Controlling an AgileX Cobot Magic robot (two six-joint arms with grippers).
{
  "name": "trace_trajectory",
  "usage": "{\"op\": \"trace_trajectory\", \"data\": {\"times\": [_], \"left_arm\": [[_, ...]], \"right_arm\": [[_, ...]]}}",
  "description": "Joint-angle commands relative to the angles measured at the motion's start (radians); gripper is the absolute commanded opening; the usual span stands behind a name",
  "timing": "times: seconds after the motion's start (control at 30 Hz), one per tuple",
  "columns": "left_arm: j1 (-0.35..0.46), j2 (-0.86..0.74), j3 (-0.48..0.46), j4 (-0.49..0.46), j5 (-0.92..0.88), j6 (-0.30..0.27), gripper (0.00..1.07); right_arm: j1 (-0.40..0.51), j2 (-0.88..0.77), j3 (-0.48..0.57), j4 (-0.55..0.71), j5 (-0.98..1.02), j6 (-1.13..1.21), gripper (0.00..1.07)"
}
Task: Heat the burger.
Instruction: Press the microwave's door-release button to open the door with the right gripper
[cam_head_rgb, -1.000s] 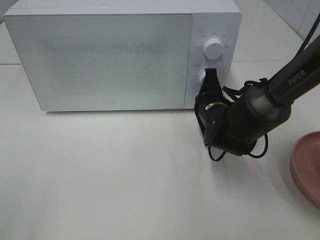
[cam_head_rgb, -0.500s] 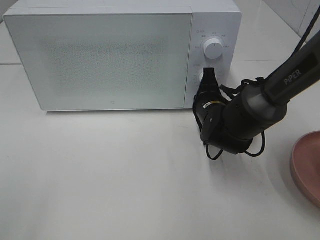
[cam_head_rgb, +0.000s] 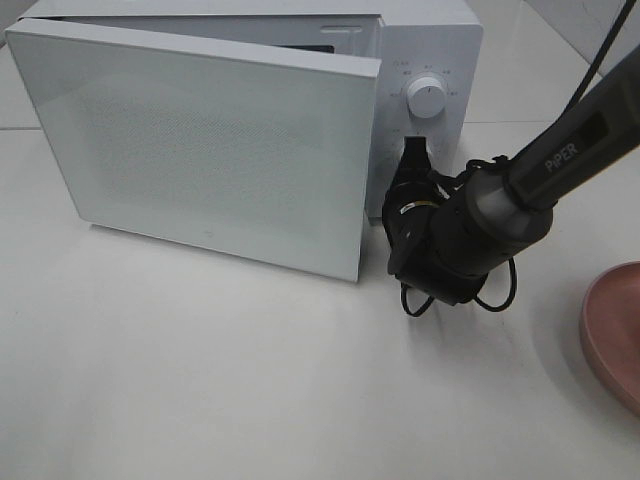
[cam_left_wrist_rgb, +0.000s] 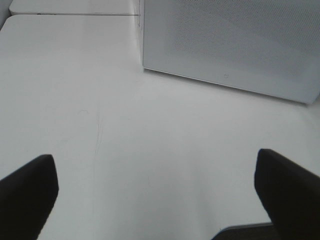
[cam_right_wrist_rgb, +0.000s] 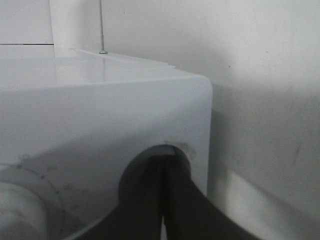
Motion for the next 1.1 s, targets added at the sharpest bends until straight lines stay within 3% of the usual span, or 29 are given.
{"op": "trace_trajectory", "data": {"times": [0.03, 1.1], "left_arm": [[-0.006, -0.015, -0.001, -0.006, -0.014, 0.003, 1.02], [-0.006, -0.015, -0.001, -0.006, -0.014, 0.003, 1.02]], "right_arm": [[-0.029, -0.001, -0.074, -0.101, -0.134, -0.019, 0.00], [-0.028, -0.083, -0.033, -0.066, 0.078, -0.115, 0.00]]}}
